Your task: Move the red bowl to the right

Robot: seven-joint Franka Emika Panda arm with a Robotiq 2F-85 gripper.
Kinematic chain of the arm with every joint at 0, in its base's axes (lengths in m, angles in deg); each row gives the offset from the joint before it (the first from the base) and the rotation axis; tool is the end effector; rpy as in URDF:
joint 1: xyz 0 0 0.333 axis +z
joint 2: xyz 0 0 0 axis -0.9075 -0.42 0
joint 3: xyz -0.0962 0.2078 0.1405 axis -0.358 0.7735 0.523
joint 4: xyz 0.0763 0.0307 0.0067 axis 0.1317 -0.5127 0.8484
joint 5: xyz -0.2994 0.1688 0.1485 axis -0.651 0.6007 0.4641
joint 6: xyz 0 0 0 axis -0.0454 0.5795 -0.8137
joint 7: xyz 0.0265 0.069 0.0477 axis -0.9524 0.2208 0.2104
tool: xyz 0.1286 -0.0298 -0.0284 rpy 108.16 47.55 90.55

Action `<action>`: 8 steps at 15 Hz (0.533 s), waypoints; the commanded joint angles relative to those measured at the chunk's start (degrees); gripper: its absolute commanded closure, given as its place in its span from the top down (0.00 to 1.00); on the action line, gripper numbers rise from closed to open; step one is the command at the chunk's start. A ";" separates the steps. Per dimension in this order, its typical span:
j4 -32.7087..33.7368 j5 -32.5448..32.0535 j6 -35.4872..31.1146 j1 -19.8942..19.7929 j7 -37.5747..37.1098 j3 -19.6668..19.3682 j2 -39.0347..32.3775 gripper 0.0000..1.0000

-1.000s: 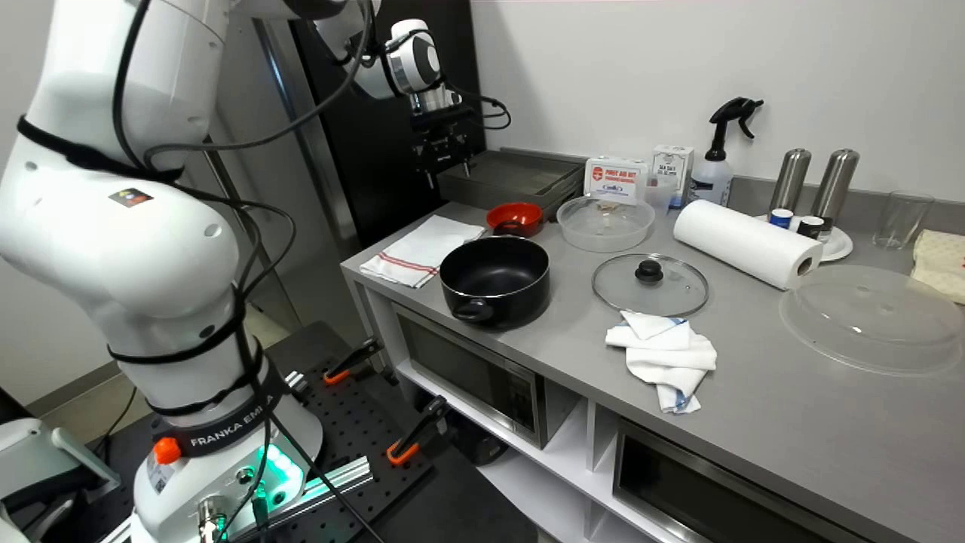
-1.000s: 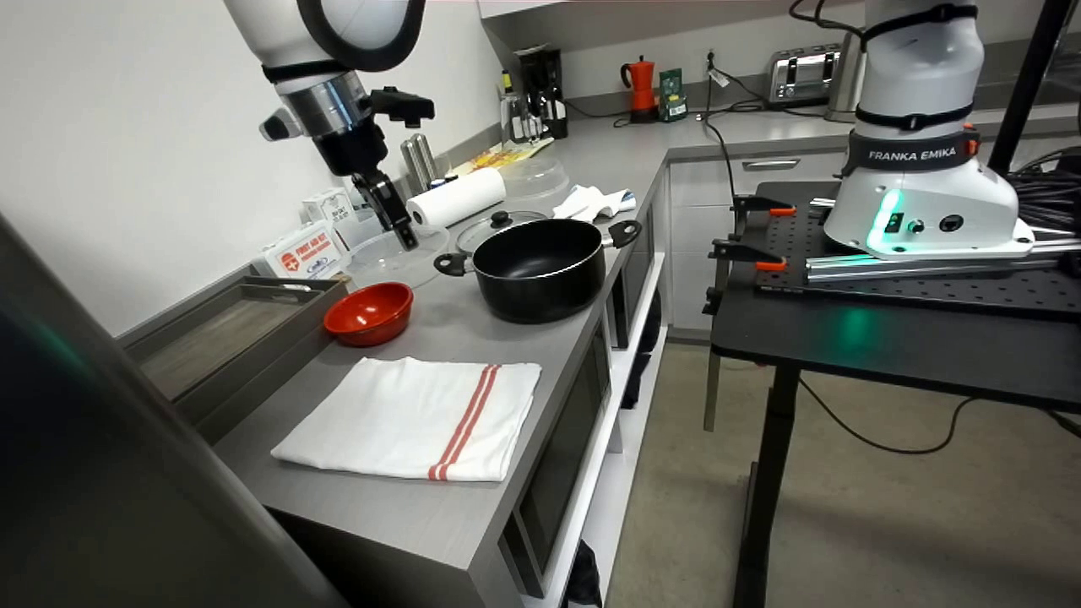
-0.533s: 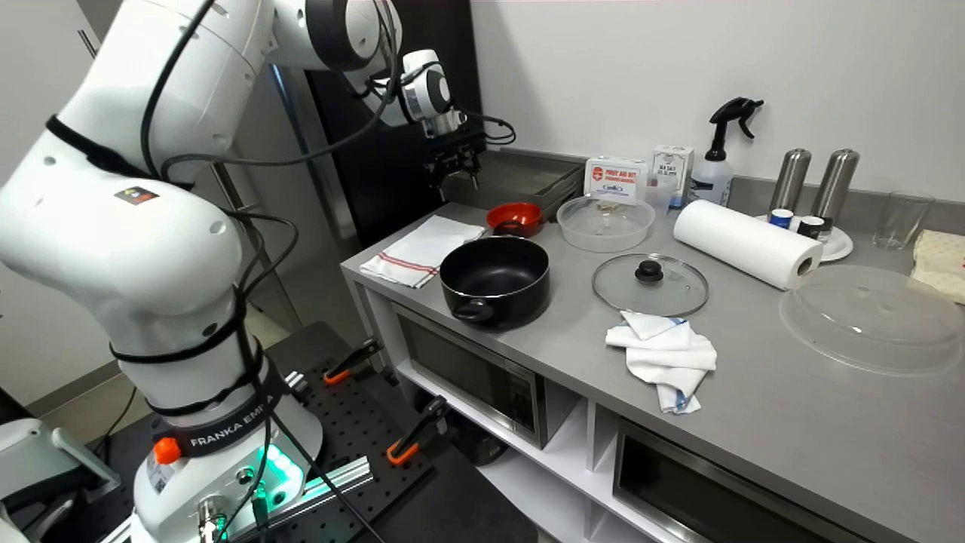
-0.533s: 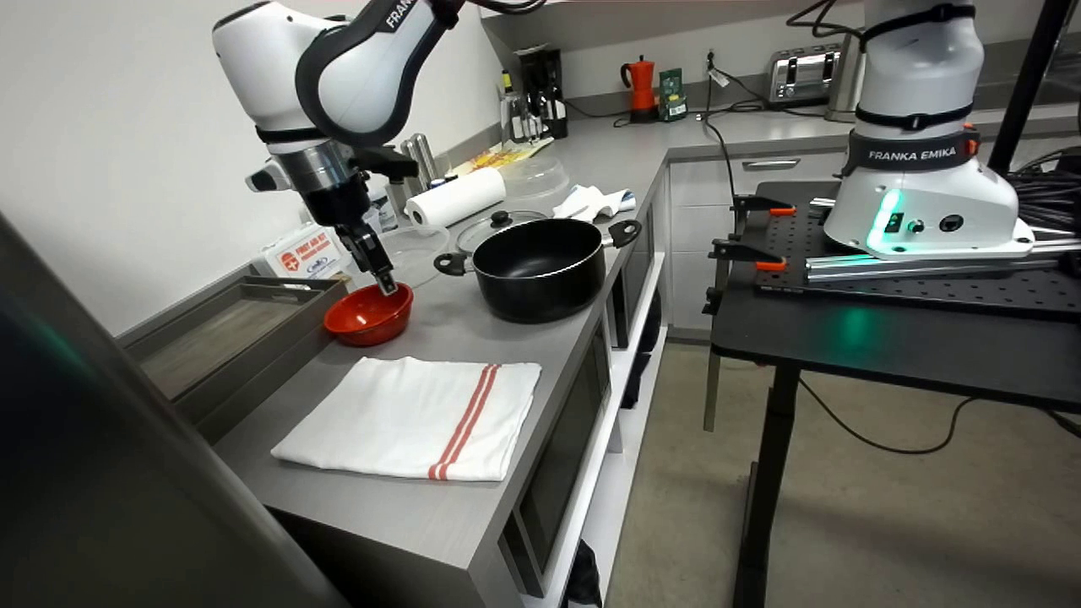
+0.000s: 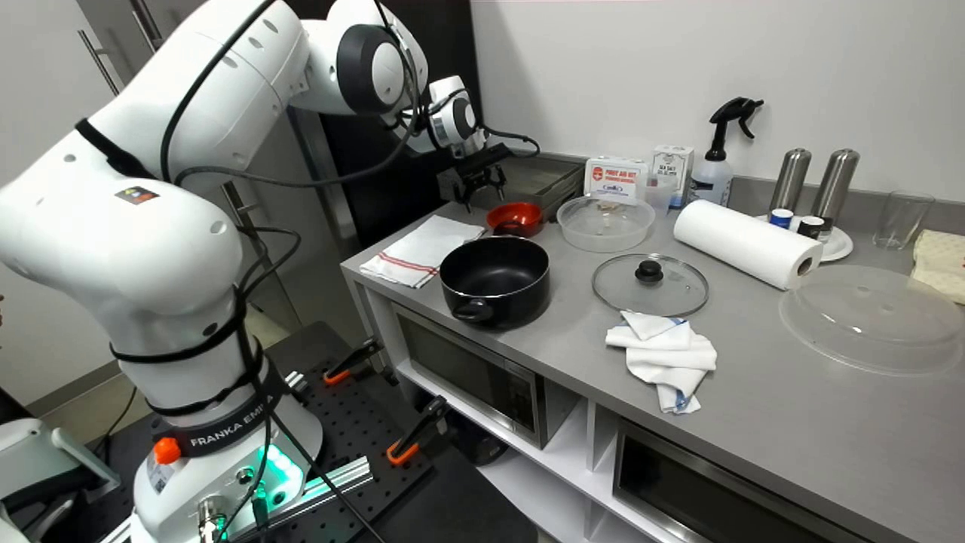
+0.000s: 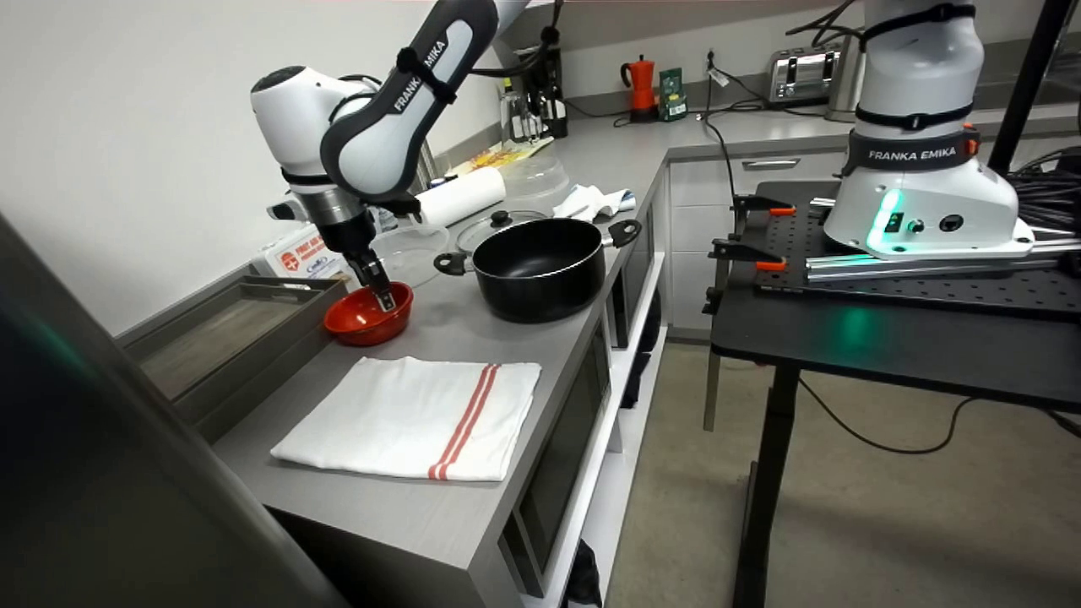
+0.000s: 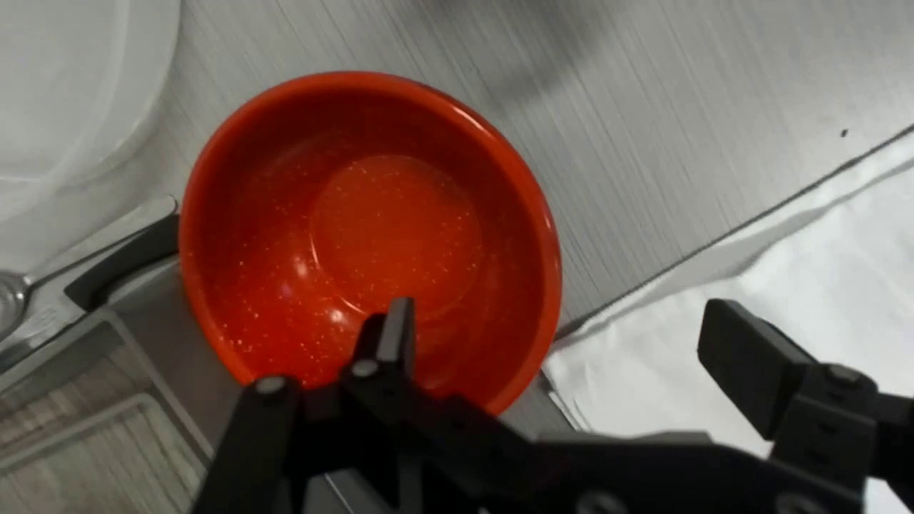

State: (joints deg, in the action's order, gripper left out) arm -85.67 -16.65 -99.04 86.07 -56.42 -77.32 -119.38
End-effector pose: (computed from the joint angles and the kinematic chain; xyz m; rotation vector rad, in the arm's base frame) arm 0.6506 0.3019 0.1156 2.4726 1.5731 0.1232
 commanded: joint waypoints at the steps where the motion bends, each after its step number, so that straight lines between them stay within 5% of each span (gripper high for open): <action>1: 6.77 0.28 -0.23 -0.07 1.70 -0.63 -5.55 1.00; 8: 9.90 1.27 -0.28 -0.18 2.17 -0.20 -9.05 1.00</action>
State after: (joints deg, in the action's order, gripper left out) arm -79.26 -16.40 -99.20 85.71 -56.07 -77.73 -126.09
